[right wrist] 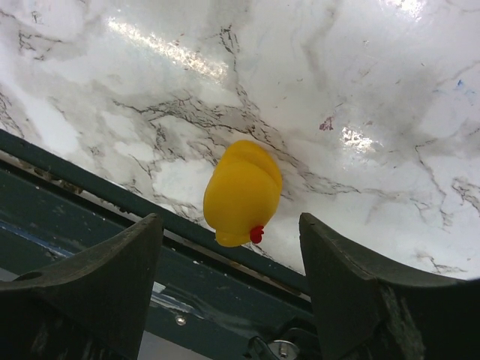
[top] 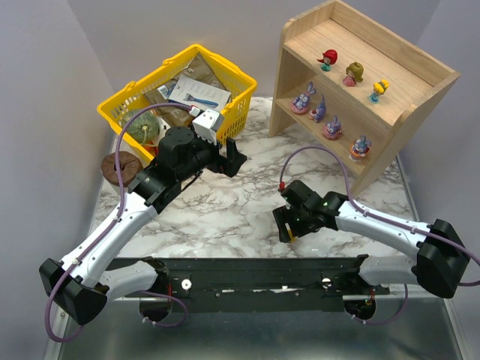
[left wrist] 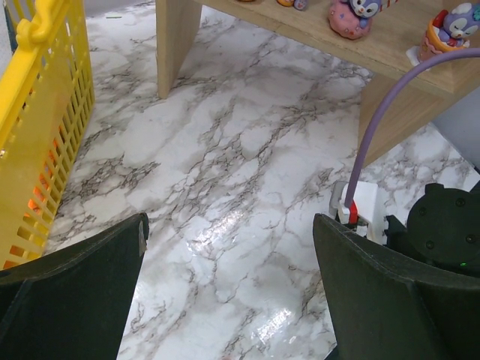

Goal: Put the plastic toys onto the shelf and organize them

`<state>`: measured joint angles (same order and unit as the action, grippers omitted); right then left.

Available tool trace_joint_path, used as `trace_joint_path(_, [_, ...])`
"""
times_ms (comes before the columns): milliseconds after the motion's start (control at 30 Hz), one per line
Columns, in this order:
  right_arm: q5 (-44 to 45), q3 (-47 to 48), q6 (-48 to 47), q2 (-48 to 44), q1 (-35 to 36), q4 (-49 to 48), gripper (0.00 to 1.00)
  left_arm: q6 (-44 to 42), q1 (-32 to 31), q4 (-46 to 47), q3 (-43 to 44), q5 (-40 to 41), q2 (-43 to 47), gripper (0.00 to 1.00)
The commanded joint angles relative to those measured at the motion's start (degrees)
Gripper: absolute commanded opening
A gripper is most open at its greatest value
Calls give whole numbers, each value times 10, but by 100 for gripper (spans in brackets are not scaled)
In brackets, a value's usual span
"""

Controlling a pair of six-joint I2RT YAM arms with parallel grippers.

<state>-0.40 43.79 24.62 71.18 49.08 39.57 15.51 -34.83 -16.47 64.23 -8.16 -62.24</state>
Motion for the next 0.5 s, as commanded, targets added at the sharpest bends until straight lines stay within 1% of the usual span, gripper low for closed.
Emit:
trace_joint_path(0, [31, 19, 40, 26, 3, -10, 78, 8, 4, 14, -6, -19, 1, 99])
trace_joint_path(100, [46, 29, 56, 61, 3, -5, 73, 6, 4, 13, -3, -21, -1, 99])
trace_joint_path(200, [56, 35, 75, 86, 4, 2, 66, 1, 4, 10, -2, -19, -1, 99])
trace_joint_path(233, [58, 37, 78, 90, 4, -1, 60, 0, 4, 9, -1, -18, -1, 99])
trace_joint_path(333, [58, 45, 92, 103, 3, -4, 50, -7, 5, 3, -1, -12, 1, 99])
trace_joint_path(367, [55, 55, 97, 106, 3, -5, 44, -7, 5, 2, -1, -12, 2, 99])
trace_joint_path(467, [42, 85, 105, 112, 3, -36, 36, -13, 6, -2, -1, -6, 4, 99])
